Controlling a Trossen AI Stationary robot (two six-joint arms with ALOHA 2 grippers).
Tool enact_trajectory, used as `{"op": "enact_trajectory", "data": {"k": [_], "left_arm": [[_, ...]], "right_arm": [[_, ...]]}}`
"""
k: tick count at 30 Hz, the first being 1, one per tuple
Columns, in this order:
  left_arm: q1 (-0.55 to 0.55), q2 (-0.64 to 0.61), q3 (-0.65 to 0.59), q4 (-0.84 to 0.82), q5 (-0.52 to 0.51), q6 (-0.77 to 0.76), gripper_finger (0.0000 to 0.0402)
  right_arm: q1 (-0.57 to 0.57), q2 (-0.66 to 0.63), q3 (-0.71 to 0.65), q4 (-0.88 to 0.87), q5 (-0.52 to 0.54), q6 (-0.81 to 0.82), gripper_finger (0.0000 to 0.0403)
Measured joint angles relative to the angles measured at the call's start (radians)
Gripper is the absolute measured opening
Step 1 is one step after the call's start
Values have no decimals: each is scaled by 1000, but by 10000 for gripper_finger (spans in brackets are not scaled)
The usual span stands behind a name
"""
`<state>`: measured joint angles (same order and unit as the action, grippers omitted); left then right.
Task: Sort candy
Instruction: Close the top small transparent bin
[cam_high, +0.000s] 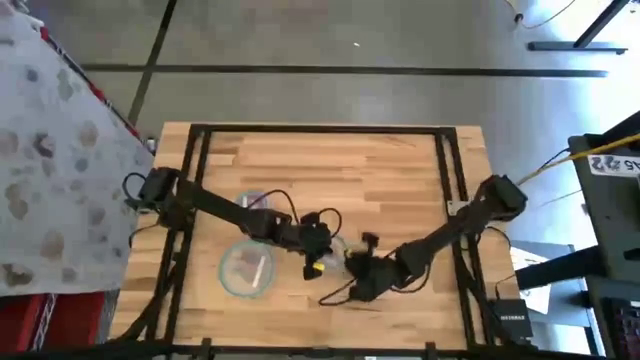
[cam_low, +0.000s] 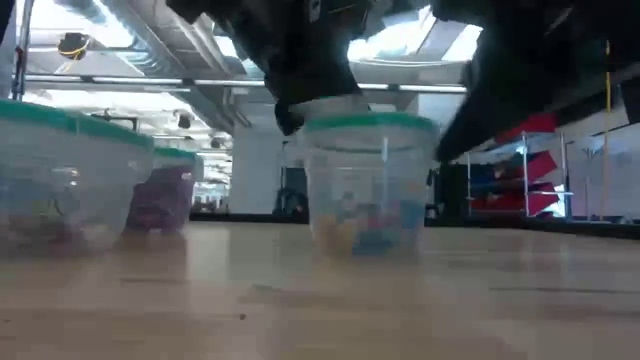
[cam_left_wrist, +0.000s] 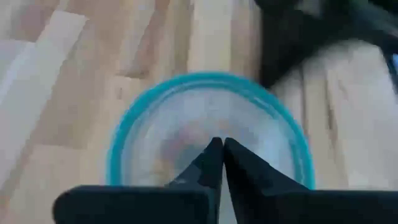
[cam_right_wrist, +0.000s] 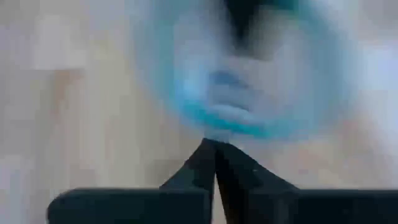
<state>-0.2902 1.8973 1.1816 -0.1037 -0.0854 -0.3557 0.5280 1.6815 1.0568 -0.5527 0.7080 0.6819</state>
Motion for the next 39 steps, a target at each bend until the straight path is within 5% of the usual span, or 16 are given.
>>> {"op": "enact_trajectory", "data": {"k": [3, 6, 9, 14, 18, 29, 39], "left_arm": [[-4, 1, -4, 22, 9, 6, 3], [-5, 1, -5, 35, 5, 8, 3], [-5, 1, -5, 35, -4, 13, 3], [-1, 1, -5, 36, -14, 12, 3], [-1, 1, -5, 36, -19, 13, 3], [3, 1, -5, 31, -46, 11, 3], [6, 0, -5, 5, -69, -6, 3]], "right_arm": [[0, -70, 2, -199, 67, 123, 0], [20, -117, 1, -198, 26, 152, 0], [53, -136, 2, -5, -34, 80, 0], [99, -81, 4, 407, -301, -74, 0], [105, 11, 2, 500, -415, -102, 0], [50, 176, 5, 513, -316, -55, 0], [51, 154, 2, 381, -125, -1, 0]]}}
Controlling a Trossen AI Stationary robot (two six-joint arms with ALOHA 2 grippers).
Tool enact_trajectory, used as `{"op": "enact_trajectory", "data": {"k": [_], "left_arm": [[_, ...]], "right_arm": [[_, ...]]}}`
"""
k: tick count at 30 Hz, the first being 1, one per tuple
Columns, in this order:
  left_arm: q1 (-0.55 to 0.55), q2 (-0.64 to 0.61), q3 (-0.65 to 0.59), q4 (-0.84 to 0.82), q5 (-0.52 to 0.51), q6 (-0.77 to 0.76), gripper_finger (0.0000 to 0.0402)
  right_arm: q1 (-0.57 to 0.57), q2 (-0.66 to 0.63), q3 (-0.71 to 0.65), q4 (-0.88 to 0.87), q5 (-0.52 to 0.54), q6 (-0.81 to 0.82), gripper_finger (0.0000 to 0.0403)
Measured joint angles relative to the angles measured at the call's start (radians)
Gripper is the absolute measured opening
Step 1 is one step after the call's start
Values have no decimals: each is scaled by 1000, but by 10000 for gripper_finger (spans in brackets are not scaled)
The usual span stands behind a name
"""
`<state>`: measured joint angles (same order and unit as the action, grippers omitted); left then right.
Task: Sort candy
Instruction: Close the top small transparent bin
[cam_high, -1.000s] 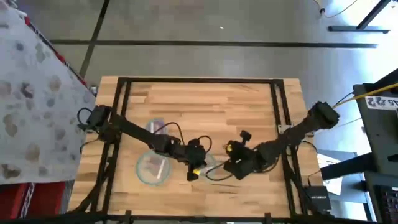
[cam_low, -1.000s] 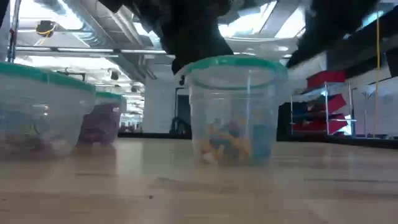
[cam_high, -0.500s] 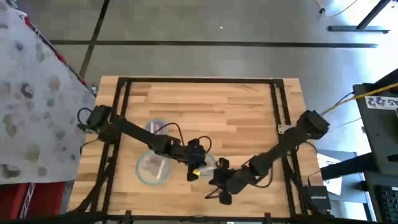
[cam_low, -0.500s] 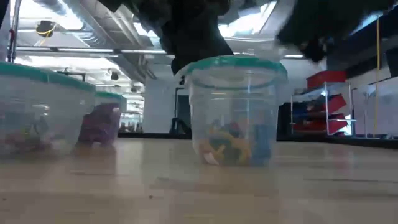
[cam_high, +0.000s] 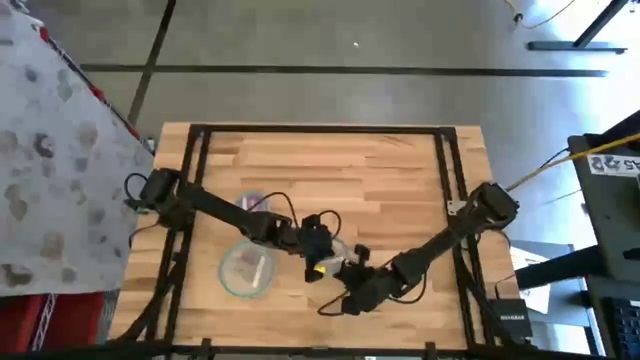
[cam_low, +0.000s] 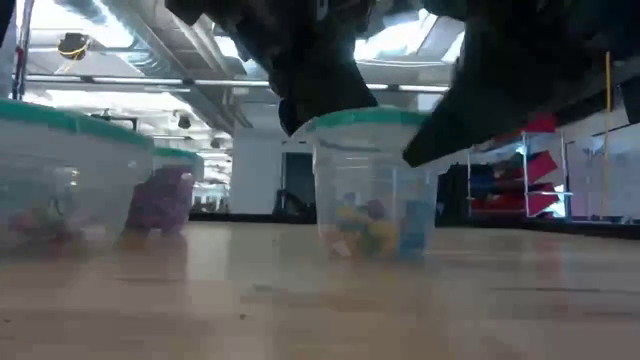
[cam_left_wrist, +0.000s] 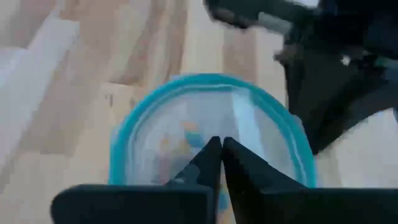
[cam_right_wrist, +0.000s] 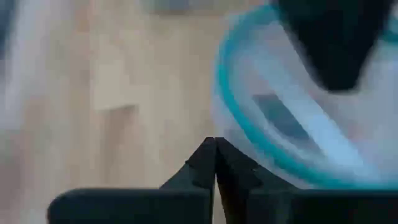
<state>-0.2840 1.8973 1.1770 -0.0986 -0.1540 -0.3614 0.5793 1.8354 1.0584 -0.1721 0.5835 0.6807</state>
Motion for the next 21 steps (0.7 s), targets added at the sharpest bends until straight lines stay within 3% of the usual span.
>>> {"op": "enact_trajectory", "data": {"k": [6, 12, 14, 17, 21], "left_arm": [[0, 0, 0, -1, 10, -4, 3], [-7, 0, 0, 13, 40, -5, 3], [-7, 0, 0, 13, 47, -6, 3], [-7, 0, 0, 13, 32, -3, 3], [-7, 0, 0, 14, 26, -6, 3]], "right_arm": [[-1, -72, 0, -204, 25, 5, 0], [7, -195, 0, -568, 348, 323, 0], [36, -227, 0, -555, 367, 329, 0], [70, -252, 1, -396, 338, 204, 0], [86, -228, 1, -110, 141, 22, 0]]}}
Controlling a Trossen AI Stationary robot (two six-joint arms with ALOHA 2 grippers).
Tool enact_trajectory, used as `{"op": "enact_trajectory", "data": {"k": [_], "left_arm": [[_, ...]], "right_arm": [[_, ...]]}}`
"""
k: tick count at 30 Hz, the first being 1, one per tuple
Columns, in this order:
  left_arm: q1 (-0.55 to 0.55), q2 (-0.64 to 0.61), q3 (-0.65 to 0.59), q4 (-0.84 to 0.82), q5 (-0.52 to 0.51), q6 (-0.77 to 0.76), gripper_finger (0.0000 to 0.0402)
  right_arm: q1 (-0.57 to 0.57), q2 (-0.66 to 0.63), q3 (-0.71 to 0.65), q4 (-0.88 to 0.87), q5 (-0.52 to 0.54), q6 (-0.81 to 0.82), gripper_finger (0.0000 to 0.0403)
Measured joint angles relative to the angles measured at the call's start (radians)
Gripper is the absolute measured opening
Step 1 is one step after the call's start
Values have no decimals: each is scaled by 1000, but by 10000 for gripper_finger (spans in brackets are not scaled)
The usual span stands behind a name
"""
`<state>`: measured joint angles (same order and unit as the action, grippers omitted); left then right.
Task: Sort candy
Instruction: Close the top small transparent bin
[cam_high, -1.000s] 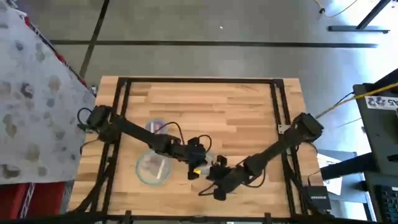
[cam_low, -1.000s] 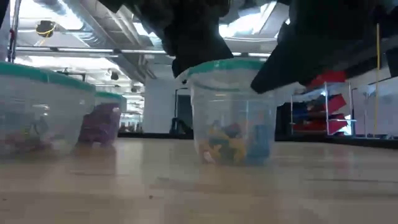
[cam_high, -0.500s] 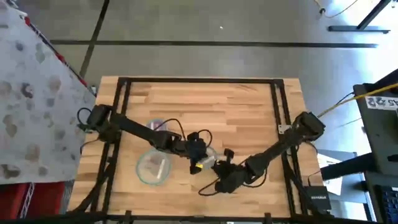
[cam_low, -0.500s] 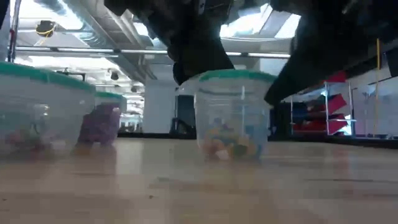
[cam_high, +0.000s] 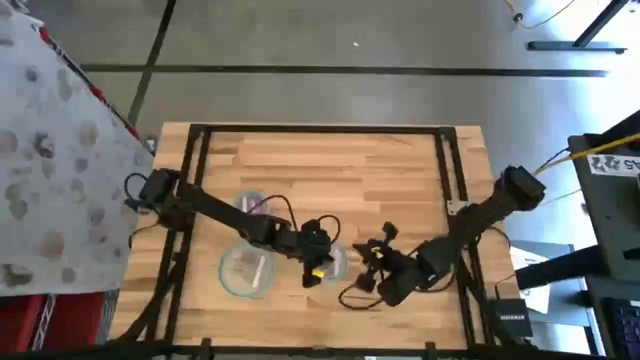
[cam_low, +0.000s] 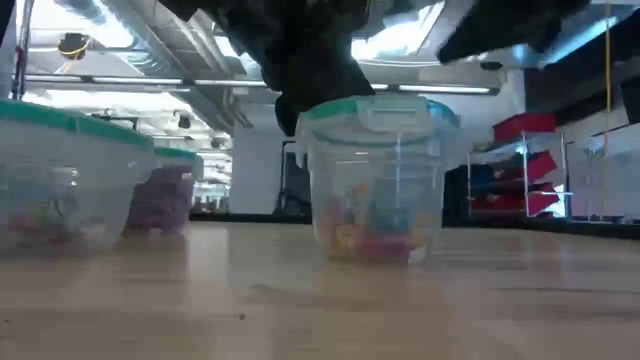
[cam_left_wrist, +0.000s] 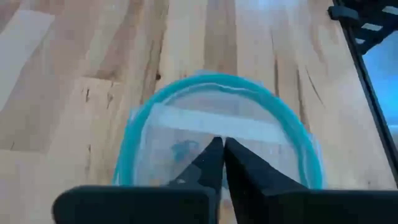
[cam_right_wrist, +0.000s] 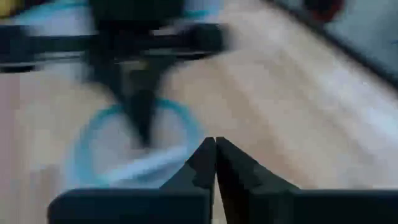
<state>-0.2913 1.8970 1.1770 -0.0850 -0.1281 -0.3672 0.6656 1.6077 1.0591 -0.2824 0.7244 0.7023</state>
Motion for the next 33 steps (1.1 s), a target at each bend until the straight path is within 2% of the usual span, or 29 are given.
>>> {"op": "enact_trajectory", "data": {"k": [5, 7, 9, 12, 15, 18, 25, 29, 33], "left_arm": [[0, 0, 0, 1, -2, 0, 3], [0, 0, 0, 1, -3, -1, 3], [0, 0, 0, 1, -6, -1, 3], [1, 0, 0, 1, -6, -1, 3], [1, 0, 0, -1, -15, 0, 3], [3, 0, 0, -1, -9, 2, 3], [3, 0, 0, -2, 0, 5, 3], [9, 0, 0, -12, -21, 5, 3], [9, 0, 0, -13, -22, 5, 3]], "right_arm": [[-3, 89, 0, 255, -292, -85, 0], [-7, 138, 0, 345, -355, -88, 0], [-9, 188, 0, 398, -364, -85, 0], [-21, 250, -1, 411, -312, -38, 0], [-34, 287, -1, 385, -174, 44, 0], [-33, 296, 0, 378, -79, 72, 0], [-34, 295, 3, 343, -62, 90, 0], [-39, 291, 4, 202, 44, 207, 0], [-42, 293, 2, 230, 42, 148, 0]]}}
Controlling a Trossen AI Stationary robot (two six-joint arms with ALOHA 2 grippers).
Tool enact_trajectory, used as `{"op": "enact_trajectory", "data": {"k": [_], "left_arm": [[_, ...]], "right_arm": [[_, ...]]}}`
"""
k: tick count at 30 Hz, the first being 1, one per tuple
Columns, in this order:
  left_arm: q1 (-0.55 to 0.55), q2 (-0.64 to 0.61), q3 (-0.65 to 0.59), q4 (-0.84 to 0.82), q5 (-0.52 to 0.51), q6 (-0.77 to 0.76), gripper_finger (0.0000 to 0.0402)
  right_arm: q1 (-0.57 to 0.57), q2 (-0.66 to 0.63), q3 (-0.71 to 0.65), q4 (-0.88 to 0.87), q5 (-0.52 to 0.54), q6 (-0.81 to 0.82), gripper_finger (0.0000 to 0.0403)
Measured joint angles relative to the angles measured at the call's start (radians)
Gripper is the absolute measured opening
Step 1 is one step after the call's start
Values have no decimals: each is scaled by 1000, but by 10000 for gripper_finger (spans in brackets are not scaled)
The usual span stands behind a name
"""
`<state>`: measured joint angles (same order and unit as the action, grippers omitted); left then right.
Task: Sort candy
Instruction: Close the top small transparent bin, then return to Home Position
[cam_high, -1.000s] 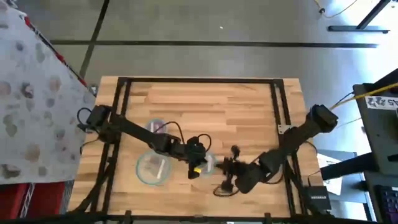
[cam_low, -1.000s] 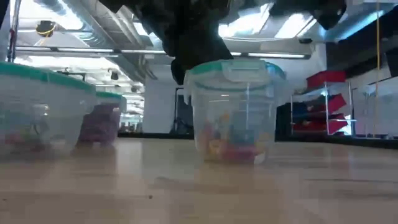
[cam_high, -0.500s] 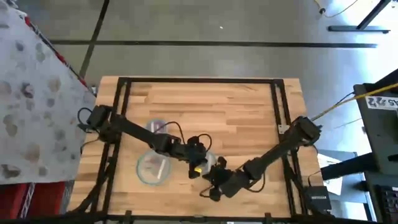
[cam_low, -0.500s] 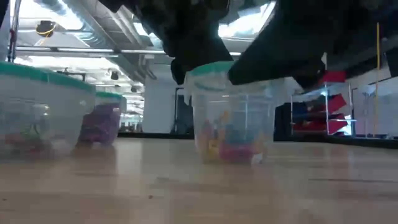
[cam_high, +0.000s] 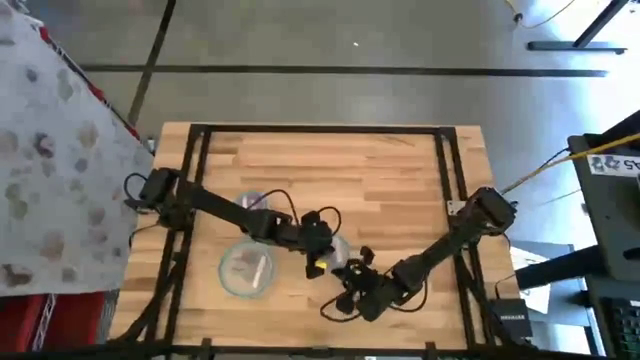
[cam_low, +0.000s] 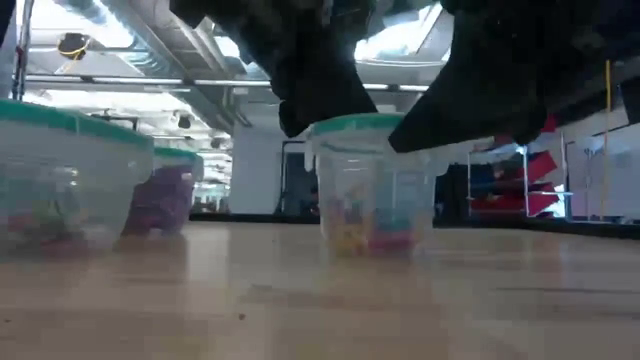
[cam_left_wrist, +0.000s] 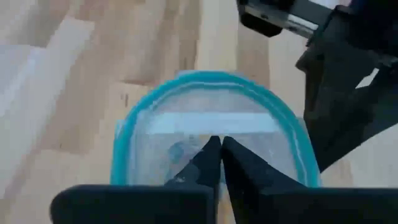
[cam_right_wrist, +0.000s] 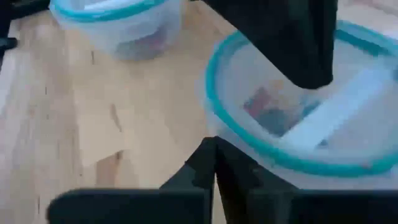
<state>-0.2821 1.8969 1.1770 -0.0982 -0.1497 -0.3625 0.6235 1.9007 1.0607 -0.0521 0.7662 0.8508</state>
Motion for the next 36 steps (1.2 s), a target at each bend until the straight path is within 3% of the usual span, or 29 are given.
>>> {"op": "enact_trajectory", "data": {"k": [7, 15, 20, 26, 29, 32, 36], "left_arm": [[4, -2, 3, -32, -26, -11, 3], [81, -8, 7, -86, -4, 10, 3], [126, -35, -5, 0, -96, 121, 3], [145, -210, -9, 0, -183, 233, 3], [146, -331, -5, -106, -194, 239, 3], [139, -433, -10, -242, -201, 219, 3], [97, -576, -10, -357, -298, 180, 3]], "right_arm": [[26, -110, -5, -70, -61, -143, 0], [105, -331, -2, -302, 12, -122, 0], [171, -407, -2, -425, 92, -106, 0], [219, -498, -14, -785, 128, 123, 0], [220, -556, -57, -921, 105, 215, 0], [220, -642, -143, -957, 85, 253, 0], [220, -793, -287, -908, 41, 246, 0]]}}
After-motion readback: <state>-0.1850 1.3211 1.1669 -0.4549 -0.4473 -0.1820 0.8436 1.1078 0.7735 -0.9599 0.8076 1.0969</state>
